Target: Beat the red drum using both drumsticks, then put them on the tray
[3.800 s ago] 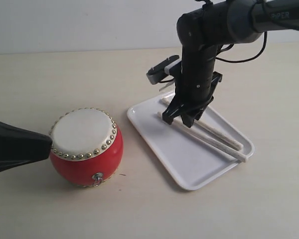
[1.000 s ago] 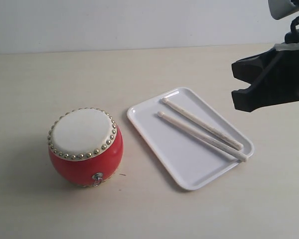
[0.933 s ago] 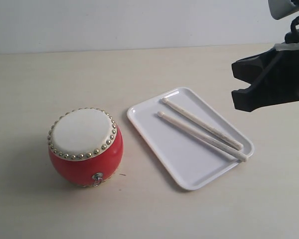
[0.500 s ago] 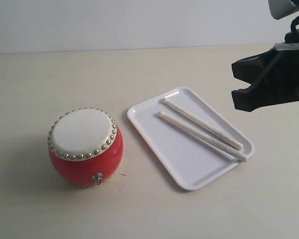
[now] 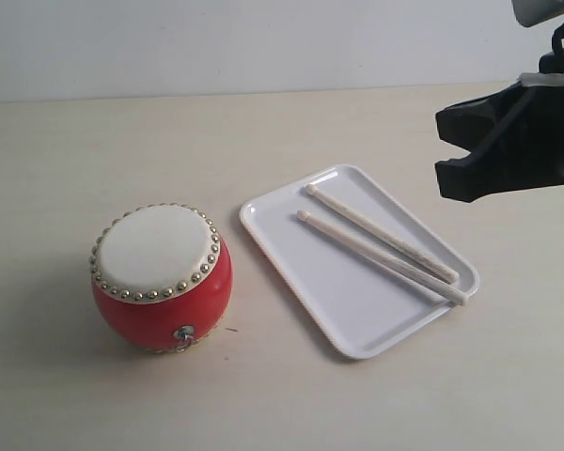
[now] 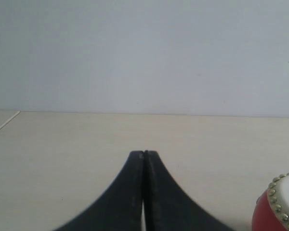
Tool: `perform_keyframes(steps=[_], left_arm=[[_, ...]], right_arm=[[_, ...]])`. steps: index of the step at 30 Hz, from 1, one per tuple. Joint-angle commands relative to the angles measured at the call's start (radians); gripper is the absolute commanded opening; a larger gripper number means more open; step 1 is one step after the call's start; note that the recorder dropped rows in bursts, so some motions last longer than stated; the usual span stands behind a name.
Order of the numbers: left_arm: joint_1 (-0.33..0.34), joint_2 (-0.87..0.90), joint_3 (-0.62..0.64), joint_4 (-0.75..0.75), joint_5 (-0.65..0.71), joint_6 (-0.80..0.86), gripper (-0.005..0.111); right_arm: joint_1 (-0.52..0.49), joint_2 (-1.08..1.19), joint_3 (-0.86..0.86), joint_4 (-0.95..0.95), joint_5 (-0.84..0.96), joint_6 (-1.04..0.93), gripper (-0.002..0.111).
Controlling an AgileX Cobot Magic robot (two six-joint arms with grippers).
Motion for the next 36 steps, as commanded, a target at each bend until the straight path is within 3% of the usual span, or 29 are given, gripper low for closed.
perform_keyframes(steps=[1,26,36], left_arm=[[0.001,-0.006,0.004,0.011,-0.084,-0.047,0.000],[0.001,-0.006,0.004,0.011,-0.117,-0.079,0.000],[0.001,-0.006,0.004,0.011,-0.117,-0.079,0.000]], right_arm=[[0.002,-0.008,0.006,0.000,-0.014,0.001,0.000],[0.002,-0.010,0.006,0.000,-0.014,0.003,0.000],[0.002,-0.205,0.006,-0.108,-0.006,-0.068,0.000]])
